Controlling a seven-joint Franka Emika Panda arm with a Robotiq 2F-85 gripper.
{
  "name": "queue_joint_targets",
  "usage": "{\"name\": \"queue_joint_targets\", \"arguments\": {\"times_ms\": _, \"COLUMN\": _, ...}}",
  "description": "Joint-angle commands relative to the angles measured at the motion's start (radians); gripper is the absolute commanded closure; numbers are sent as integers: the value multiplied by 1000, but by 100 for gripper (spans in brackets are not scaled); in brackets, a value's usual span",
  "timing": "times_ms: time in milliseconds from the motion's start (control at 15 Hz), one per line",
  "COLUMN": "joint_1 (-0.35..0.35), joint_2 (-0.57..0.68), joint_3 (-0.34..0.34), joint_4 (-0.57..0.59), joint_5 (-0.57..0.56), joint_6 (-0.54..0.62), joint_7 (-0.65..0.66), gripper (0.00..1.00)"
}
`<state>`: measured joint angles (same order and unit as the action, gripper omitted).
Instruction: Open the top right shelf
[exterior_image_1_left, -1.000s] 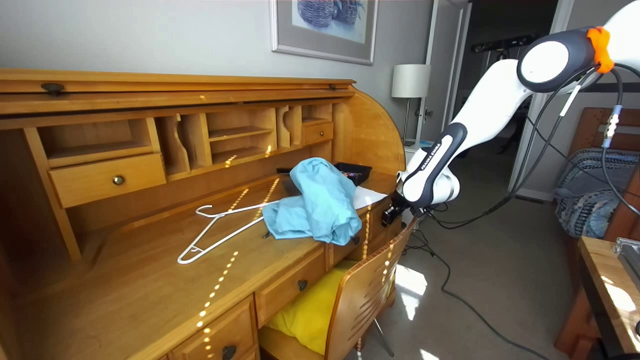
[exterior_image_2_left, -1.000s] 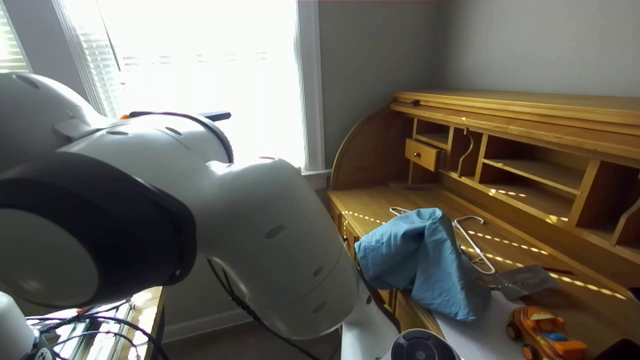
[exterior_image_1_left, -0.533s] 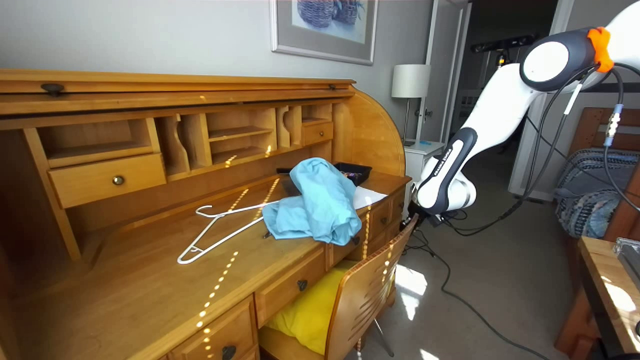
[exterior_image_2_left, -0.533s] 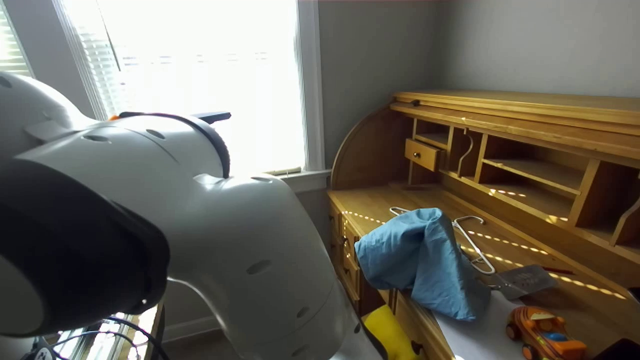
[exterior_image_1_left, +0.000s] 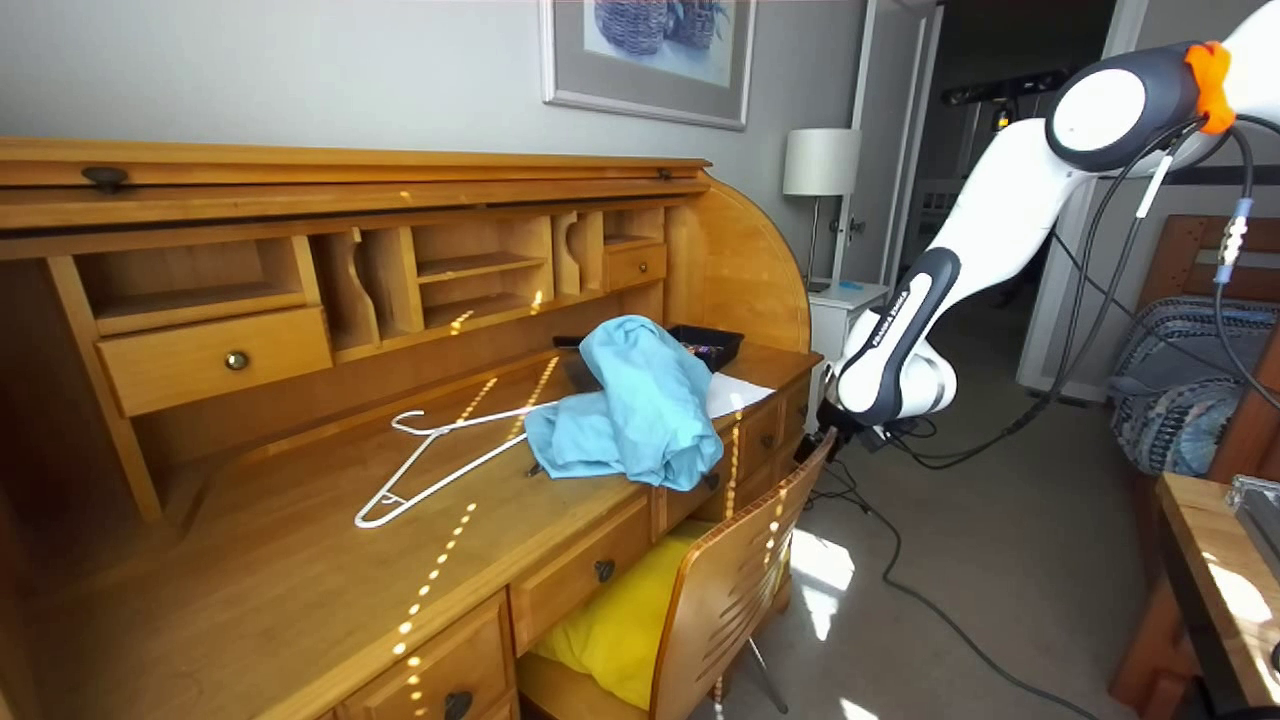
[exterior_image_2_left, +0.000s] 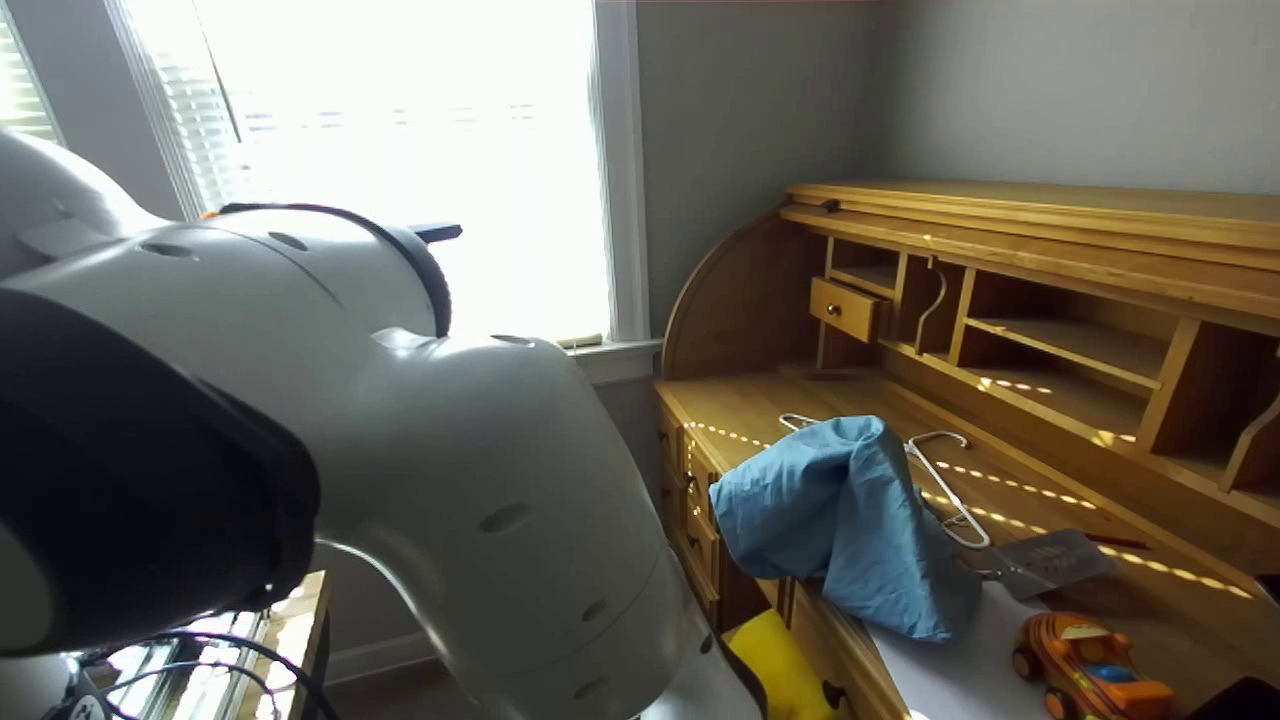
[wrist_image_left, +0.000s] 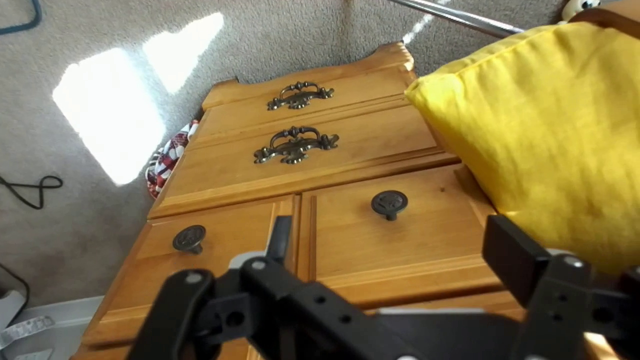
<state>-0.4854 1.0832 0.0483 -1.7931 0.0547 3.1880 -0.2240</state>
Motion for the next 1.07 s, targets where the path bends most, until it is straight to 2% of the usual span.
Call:
{"name": "queue_joint_targets", "arguments": {"times_ms": 0, "joint_1": -26, "joint_2": -45, "joint_3": 28, "joint_4": -53, "joint_5": -64, "joint_6": 50, "joint_7": 0, "gripper": 0}}
{"name": "queue_joint_targets", "arguments": {"times_ms": 533, "joint_1": -16, "joint_2": -41, "joint_3": 17, "joint_4": -26, "joint_5": -169, "joint_6": 109, "joint_7": -20, "gripper": 0}}
{"name": "queue_joint_targets", "arguments": {"times_ms": 800, "joint_1": -20, "joint_2": -35, "joint_3": 30, "joint_4": -11, "joint_5": -168, "joint_6": 120, "joint_7": 14, "gripper": 0}}
{"name": "queue_joint_targets", "arguments": {"times_ms": 867, "joint_1": 3, "joint_2": -27, "joint_3": 6, "joint_4": -8, "joint_5": -162, "joint_6": 119, "joint_7": 19, "gripper": 0}}
{"name": "queue_joint_targets", "arguments": {"times_ms": 1000, "joint_1": 3, "joint_2": -27, "joint_3": 9, "joint_4": -8, "joint_5": -162, "joint_6": 119, "joint_7": 21, "gripper": 0}}
